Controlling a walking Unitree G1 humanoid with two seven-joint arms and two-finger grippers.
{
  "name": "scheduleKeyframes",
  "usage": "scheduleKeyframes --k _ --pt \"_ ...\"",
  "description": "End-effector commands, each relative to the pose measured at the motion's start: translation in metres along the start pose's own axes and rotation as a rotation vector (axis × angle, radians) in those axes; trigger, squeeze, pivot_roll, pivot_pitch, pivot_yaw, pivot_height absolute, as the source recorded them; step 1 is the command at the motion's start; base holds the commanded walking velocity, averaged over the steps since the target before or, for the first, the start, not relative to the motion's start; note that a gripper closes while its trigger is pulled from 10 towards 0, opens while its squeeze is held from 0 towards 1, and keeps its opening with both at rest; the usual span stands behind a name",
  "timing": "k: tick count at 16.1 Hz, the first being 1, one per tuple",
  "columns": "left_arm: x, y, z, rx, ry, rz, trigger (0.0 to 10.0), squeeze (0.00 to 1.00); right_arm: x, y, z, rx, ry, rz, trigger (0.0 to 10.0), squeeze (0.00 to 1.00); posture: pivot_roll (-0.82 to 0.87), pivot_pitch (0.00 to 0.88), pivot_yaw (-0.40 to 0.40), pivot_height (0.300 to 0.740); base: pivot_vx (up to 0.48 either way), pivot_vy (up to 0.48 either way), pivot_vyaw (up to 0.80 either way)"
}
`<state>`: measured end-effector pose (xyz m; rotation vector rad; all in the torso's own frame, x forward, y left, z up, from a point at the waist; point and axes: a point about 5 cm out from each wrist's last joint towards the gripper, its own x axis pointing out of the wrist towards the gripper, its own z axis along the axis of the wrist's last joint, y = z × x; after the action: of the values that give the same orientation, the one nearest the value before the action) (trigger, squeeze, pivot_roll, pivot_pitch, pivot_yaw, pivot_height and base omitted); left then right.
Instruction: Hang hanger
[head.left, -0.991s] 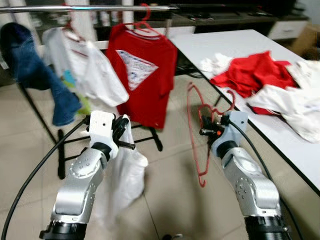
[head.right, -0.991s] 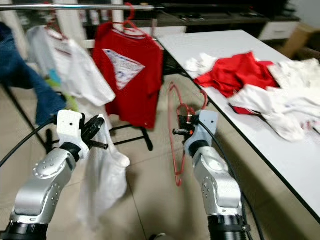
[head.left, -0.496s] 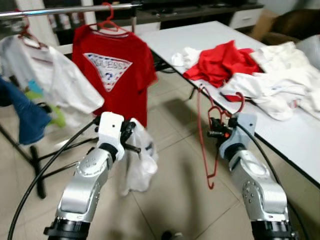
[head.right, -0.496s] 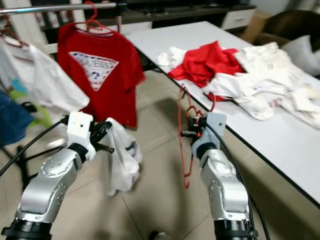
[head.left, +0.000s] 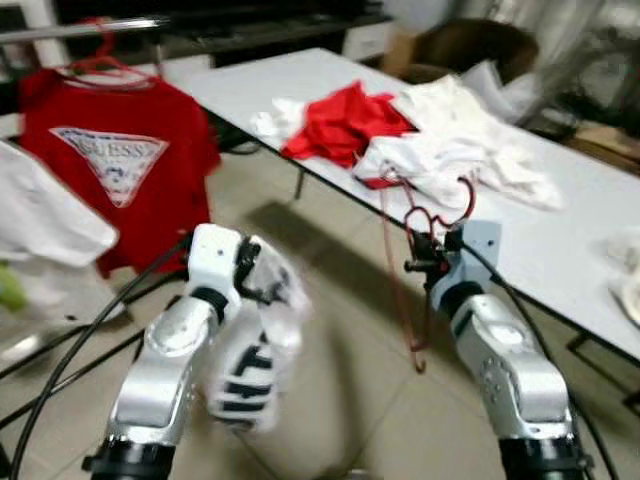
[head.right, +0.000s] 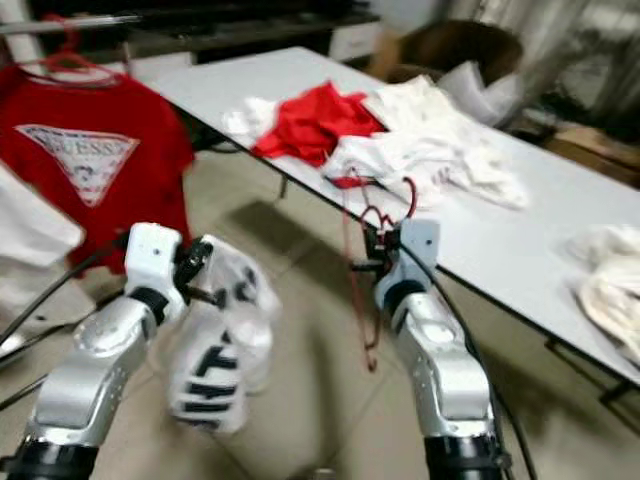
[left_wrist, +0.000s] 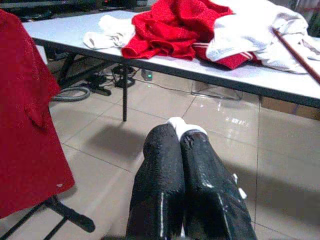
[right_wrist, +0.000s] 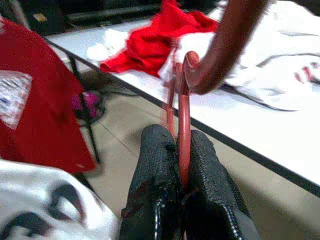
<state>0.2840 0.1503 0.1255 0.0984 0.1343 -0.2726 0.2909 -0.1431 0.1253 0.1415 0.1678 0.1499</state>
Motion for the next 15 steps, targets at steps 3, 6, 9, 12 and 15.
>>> scheduleKeyframes --k 3,6,9,12,15 --pt "0.000 -0.005 0.008 0.022 -0.033 0.003 10.0 0.00 0.004 -0.005 0.004 -0.052 0.009 0.002 10.0 0.00 -0.02 0.000 -0.095 0.740 0.000 0.000 -0.79" --pt "0.000 -0.004 0.008 0.023 -0.038 -0.005 10.0 0.00 0.003 -0.006 0.005 -0.073 0.002 0.005 10.0 0.00 0.00 0.000 -0.101 0.740 0.000 0.000 -0.79" --pt "-0.001 -0.003 0.010 0.018 -0.049 -0.017 10.0 0.00 0.005 -0.010 0.003 -0.029 0.018 -0.015 10.0 0.00 0.01 0.000 -0.107 0.740 0.000 0.000 -0.79" --pt "-0.002 -0.003 0.012 0.029 -0.049 -0.028 10.0 0.00 0.006 -0.009 0.001 -0.011 0.022 -0.019 10.0 0.00 0.01 0.000 -0.096 0.740 0.000 0.000 -0.79" --pt "0.003 -0.001 0.018 0.020 -0.072 -0.045 10.0 0.00 0.000 -0.009 -0.004 -0.016 0.038 -0.043 10.0 0.00 -0.02 0.000 -0.050 0.740 0.000 0.000 -0.79"
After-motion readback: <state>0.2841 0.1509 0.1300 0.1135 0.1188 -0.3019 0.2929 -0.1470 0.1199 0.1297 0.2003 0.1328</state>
